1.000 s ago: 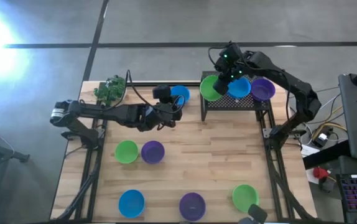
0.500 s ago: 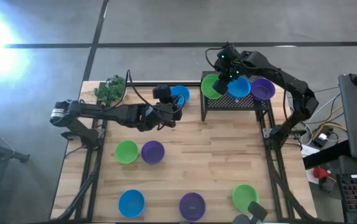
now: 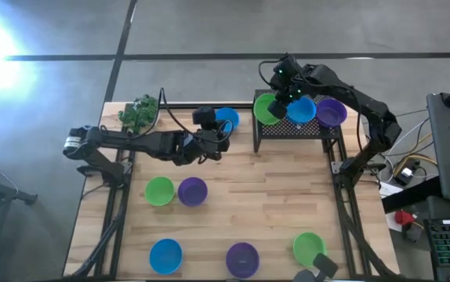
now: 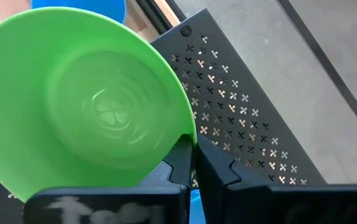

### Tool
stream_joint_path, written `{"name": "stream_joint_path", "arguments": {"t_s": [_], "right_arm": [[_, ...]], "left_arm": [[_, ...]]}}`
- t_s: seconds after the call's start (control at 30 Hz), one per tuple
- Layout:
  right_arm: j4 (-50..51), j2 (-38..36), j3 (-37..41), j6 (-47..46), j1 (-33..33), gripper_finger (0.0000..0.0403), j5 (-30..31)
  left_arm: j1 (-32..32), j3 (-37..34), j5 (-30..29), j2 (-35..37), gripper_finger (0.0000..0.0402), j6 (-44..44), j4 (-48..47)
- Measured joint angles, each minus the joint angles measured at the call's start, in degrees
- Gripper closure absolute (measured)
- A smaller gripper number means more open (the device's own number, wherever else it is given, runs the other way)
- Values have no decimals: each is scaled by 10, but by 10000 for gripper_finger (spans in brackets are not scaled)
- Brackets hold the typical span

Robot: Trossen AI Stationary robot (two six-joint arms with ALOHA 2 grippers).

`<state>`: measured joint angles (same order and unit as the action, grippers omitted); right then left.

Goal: Pick & Place Mini bowls
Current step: Put the top green bowl on the shelf

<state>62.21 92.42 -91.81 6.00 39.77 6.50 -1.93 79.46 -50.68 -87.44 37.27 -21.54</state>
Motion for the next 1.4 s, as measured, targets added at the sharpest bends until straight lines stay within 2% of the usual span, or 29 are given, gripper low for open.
{"name": "stream_joint_path", "arguments": {"t_s": [0.17, 0.37, 0.53, 0.63, 0.77, 0.83, 1.07, 1.4], "right_arm": [[2, 0, 0, 3, 0, 362, 29], [0, 0, 0, 3, 0, 320, 28], [-4, 0, 0, 2, 0, 302, 27], [-16, 0, 0, 2, -2, 298, 11], [-21, 0, 0, 24, -7, 303, -86], [-20, 0, 0, 30, -10, 307, -113], [24, 0, 1, 30, -12, 314, -110], [27, 0, 1, 30, -12, 307, -109]], "left_arm": [[0, 0, 0, 0, 319, -1, 0], [0, 0, 0, 0, 319, -1, 0], [0, 0, 0, 0, 319, -1, 0], [0, 0, 0, 0, 319, -1, 0], [0, 0, 0, 0, 319, -3, -1], [0, 0, 0, 0, 319, -3, -1], [0, 0, 0, 0, 319, -6, -7], [0, 0, 0, 0, 319, -14, -14]]}}
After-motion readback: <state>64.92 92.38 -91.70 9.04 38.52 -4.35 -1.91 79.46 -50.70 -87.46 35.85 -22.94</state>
